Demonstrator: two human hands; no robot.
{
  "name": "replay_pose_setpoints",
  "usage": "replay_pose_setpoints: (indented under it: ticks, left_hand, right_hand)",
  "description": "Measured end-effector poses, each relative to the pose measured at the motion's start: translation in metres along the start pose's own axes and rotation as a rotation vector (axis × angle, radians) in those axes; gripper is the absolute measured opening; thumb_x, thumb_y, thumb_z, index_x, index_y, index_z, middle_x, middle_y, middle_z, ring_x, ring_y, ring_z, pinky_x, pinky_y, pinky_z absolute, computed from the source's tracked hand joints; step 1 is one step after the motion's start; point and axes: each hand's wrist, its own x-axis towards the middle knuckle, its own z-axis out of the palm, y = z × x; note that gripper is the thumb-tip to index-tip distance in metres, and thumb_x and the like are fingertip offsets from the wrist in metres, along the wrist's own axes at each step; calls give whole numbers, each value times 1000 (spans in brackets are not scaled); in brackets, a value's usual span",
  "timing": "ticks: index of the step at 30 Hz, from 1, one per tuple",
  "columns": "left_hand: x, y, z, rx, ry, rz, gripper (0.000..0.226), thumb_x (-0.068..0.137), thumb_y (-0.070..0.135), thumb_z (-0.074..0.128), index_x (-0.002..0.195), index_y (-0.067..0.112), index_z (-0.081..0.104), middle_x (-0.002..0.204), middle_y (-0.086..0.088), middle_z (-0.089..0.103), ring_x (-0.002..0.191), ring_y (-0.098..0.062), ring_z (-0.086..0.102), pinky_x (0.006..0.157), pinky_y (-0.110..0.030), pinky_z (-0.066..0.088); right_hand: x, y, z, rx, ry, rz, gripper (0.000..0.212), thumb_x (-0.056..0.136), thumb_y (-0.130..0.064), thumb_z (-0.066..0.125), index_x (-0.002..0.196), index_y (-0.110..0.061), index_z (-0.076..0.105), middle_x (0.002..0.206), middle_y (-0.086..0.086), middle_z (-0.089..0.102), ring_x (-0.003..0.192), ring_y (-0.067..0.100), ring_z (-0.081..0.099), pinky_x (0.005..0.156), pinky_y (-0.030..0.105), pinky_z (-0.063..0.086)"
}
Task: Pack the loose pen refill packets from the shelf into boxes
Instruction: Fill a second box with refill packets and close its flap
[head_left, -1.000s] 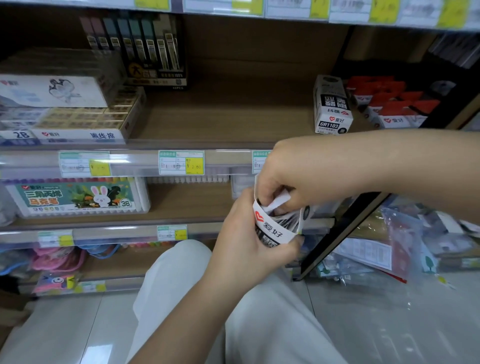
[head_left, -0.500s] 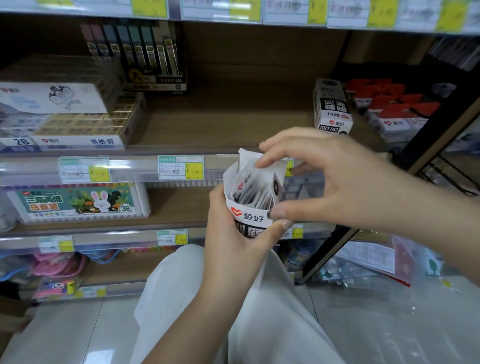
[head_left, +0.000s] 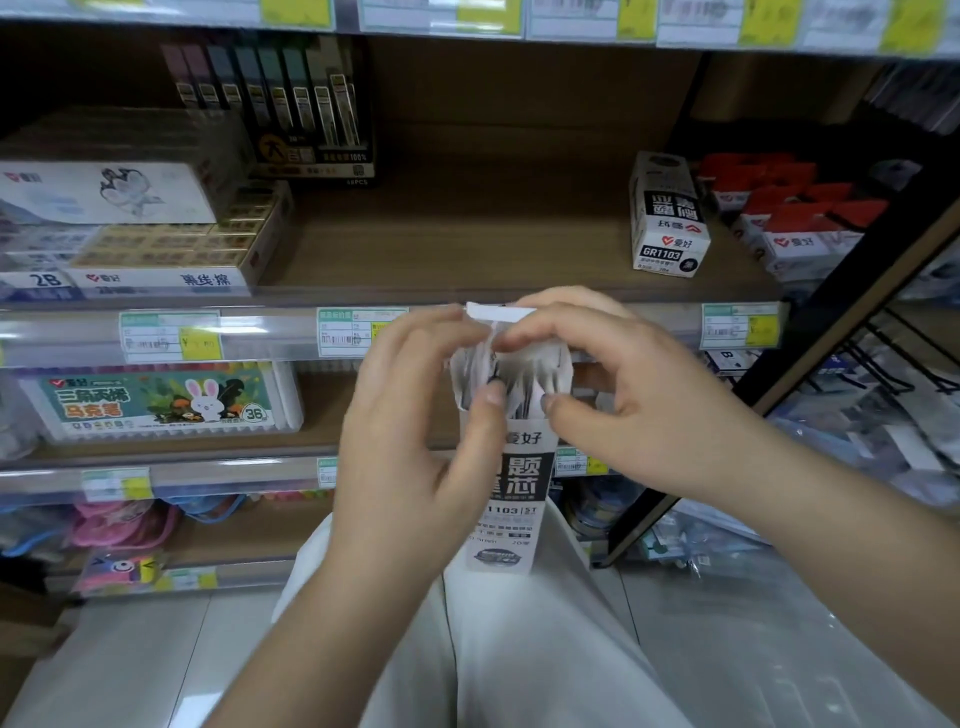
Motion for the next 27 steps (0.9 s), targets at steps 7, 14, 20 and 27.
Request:
replay_pose_setpoints:
  ticks: [7,14,20,27]
  left_hand:
    - [34,29,-17,613,-231,-77,15,73,23,42,73,12,52,81,2,42,66,-20,44,48,-20,31]
    - [67,48,-19,869,-488,-312,33,81,21,56,56,14,37,59,-3,37,52,-15,34,44,-26,19]
    - [82,42,-20,1002,-657,-334,34,85,12,57,57,14,40,60,-4,41,52,-14,36,43,-26,22]
    - [82,38,-15,1013,-770,-305,30,84,15,58,60,14,39,59,-3,41,49,-14,37,42,-24,25]
  right_hand:
    - [7,-4,4,-26,-3,39,50,68,-8,47,114,-23,56,113,-16,47,101,0,49,78,12,39]
    - [7,-11,7,-104,-34,63,59,74,-2,54,129,-22,47,120,-12,41,99,7,49,84,11,36]
    - [3,-17,19,-123,22,65,59,76,-8,56,134,-17,43,131,-8,40,111,-1,40,94,19,38]
    - [3,-18,25,-110,39,69,60,75,-9,56,133,-15,43,131,-8,39,113,-3,35,85,6,32]
